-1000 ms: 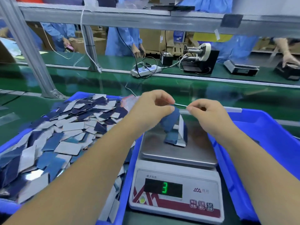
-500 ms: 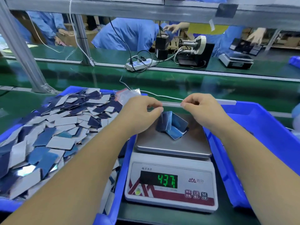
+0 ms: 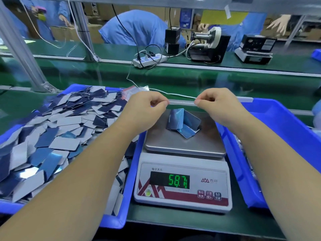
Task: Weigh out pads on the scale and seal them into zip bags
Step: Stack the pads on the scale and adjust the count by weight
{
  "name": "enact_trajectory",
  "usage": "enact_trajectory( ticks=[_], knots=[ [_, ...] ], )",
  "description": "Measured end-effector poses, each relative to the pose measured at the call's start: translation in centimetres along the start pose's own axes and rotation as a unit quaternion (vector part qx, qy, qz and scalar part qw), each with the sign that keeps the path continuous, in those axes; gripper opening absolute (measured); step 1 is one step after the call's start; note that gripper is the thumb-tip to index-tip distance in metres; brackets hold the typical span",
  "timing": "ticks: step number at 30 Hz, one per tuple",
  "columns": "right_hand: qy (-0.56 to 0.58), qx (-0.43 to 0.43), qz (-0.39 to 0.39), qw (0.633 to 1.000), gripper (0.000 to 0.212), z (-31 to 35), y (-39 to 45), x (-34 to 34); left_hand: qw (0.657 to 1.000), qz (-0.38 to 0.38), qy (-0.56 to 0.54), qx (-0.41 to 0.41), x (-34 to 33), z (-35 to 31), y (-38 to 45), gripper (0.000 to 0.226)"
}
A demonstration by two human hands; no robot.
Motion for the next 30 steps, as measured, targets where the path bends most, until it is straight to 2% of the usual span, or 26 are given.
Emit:
enact_trajectory(
  ticks=[4,9,14,17,19,26,30],
  knots=[
    [0.005,0.038,0.033,0.999,0.019,0.7,-0.6,0.1,0.999,0.036,0.002,-0.012,0.1,-0.4,-0.2,0.018],
    [0.055,0.079,0.128,0.987,0.04,1.8,-1.4,-0.2,0.992,0.123,0.001,-0.036,-0.3,-0.9,-0.8,0.05],
    [0.058,0.094,0.133,0.985,0.034,1.8,-1.4,-0.2,0.986,0.148,0.024,-0.076,-0.8,-1.0,-1.0,0.071],
    [0.057,0.1,0.129,0.985,0.016,1.6,-1.3,-0.3,0.984,0.144,0.038,-0.094,-0.9,-1.2,-1.1,0.066],
    [0.057,0.102,0.13,0.985,0.011,1.5,-1.3,-0.3,0.984,0.134,0.052,-0.104,-0.8,-1.3,-1.2,0.063],
    [0.044,0.1,0.131,0.985,0.012,1.3,-1.1,-0.4,0.99,0.105,0.019,-0.097,-0.6,-1.2,-1.0,0.047],
    [0.041,0.103,0.121,0.986,0.012,1.4,-1.2,-0.4,0.991,0.106,-0.065,-0.054,-0.5,-1.0,-1.0,0.041]
  ],
)
Point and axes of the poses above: each hand's wrist, its own y-axis towards the middle knuckle, its own x-axis out of the back of the hand, z = x × y, the point moved 3 cm from there along y, towards the middle knuckle, and after that the axes turned 10 degrees about -z, right-handed, at the moved point
